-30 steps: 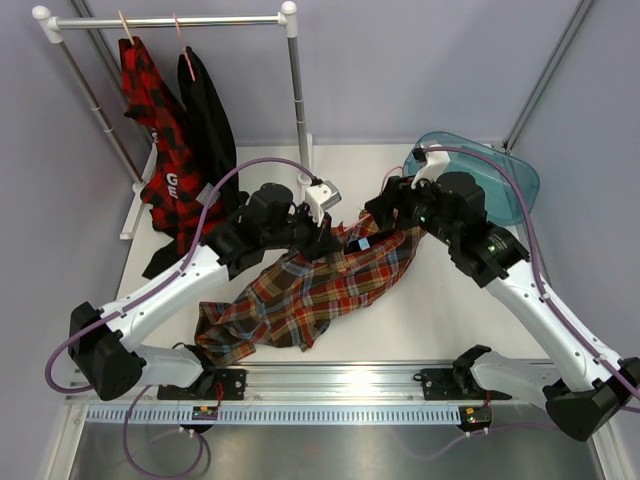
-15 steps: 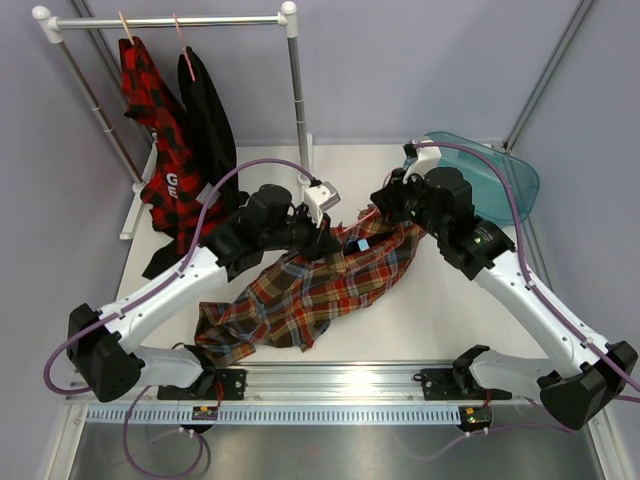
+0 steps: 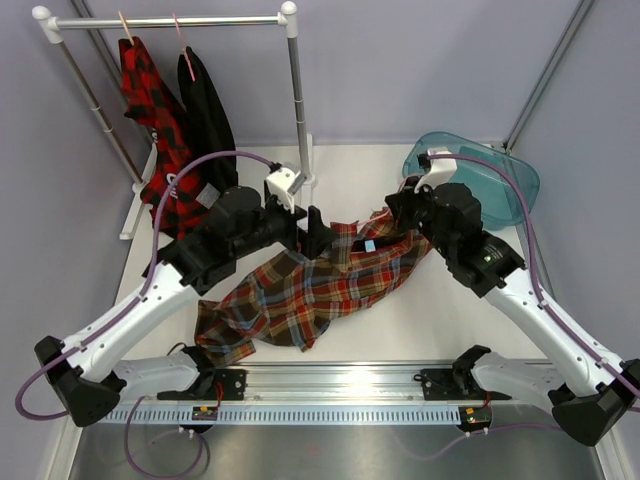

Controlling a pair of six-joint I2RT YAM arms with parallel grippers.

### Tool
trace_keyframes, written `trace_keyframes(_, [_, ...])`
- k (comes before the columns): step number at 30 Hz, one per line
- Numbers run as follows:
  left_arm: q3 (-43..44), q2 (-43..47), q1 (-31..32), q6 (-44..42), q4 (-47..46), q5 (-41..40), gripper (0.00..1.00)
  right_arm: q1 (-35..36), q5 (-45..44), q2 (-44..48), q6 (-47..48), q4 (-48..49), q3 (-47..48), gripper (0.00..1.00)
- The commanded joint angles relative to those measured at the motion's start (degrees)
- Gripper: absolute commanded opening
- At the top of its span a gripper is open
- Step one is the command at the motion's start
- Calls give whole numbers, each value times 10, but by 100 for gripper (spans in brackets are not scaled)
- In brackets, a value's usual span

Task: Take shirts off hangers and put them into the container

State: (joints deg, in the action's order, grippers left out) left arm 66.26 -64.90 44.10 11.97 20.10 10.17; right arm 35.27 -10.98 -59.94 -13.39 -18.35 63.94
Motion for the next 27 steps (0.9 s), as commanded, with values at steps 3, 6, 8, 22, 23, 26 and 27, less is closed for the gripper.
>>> trace_keyframes(3, [45,47,34,103,-11,-158,96,30,-139,18,-6,24,1,0])
trace_keyframes(6, [62,36,82,128,-4,-232,90,43,-194,6,-19,14,10,0])
trace_keyframes(8, [81,21,111,132,7,-301,88,48,-220,-4,-29,-1,22,0])
trace_keyframes(22, [106,-141,214,188,51,-535,80,61,-262,-17,-84,-58,52,0])
trace_keyframes(23, [106,-147,216,191,52,-538,80,61,-262,-16,-86,-60,51,0])
trace_keyframes(26, [120,-172,229,190,50,-551,80,63,-262,-15,-88,-66,51,0])
trace_keyframes(27, [125,-177,231,188,51,-553,80,64,-262,-15,-90,-66,51,0])
